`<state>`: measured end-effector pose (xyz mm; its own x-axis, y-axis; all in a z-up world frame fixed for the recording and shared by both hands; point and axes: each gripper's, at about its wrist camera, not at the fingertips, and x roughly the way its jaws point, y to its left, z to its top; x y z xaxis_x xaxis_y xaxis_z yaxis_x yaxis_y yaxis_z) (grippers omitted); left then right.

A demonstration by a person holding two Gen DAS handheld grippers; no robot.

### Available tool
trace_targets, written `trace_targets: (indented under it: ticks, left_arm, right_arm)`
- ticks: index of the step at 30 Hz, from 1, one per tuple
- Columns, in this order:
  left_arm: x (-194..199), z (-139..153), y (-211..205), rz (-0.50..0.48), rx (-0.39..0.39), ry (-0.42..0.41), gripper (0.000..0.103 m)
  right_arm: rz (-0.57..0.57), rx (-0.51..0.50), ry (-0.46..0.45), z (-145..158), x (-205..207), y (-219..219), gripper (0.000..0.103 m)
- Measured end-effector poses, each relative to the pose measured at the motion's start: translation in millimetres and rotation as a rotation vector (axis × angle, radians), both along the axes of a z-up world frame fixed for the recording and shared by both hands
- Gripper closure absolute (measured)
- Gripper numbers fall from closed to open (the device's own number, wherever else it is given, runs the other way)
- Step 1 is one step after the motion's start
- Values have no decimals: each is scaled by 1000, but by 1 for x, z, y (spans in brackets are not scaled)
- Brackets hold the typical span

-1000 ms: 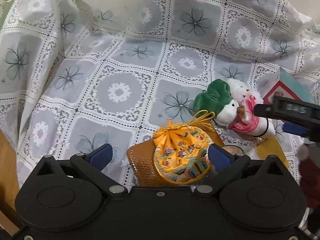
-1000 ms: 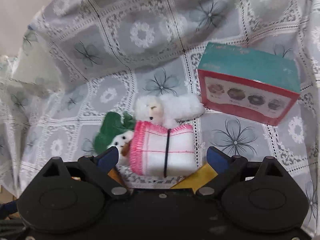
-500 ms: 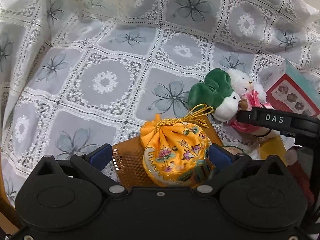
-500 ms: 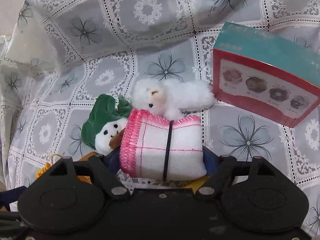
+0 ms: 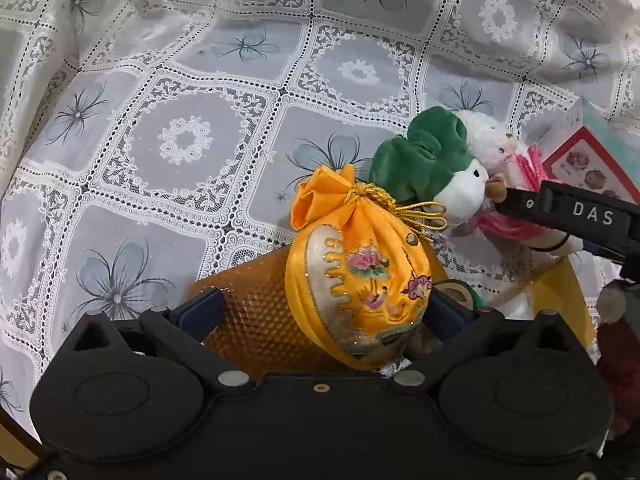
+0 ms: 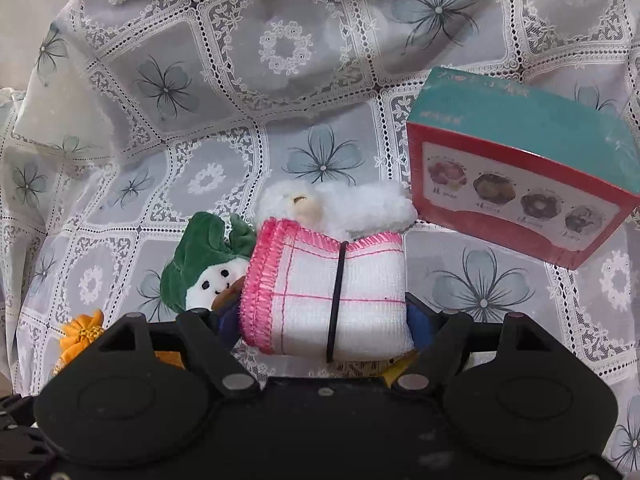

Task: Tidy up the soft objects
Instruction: 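Lift the yellow pouch with left gripper while right gripper carries the towel roll to the basket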

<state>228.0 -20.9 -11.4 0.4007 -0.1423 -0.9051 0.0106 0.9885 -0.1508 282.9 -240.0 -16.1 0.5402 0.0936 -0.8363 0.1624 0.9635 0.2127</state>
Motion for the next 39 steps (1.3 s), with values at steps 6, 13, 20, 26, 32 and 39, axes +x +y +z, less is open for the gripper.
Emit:
trace_targets:
  ticks: [6, 13, 20, 26, 32, 39]
  left_arm:
    - [6, 0, 3, -3, 7, -2, 3]
    - [8, -3, -1, -31, 40, 7, 4]
    - [7, -4, -5, -76, 62, -19, 5]
    - [6, 12, 13, -48, -8, -63, 4]
    - [26, 13, 20, -42, -29, -49, 4]
    - [42, 8, 15, -51, -36, -54, 4]
  right_arm:
    - [-13, 6, -18, 6, -3, -4, 25]
    - [-29, 16, -27, 9, -5, -9, 25]
    - [-29, 15, -34, 15, -10, -9, 25]
    - [-13, 13, -49, 22, -17, -8, 25]
    - [-16, 36, -26, 14, -16, -9, 25]
    - [-13, 40, -5, 5, -13, -9, 25]
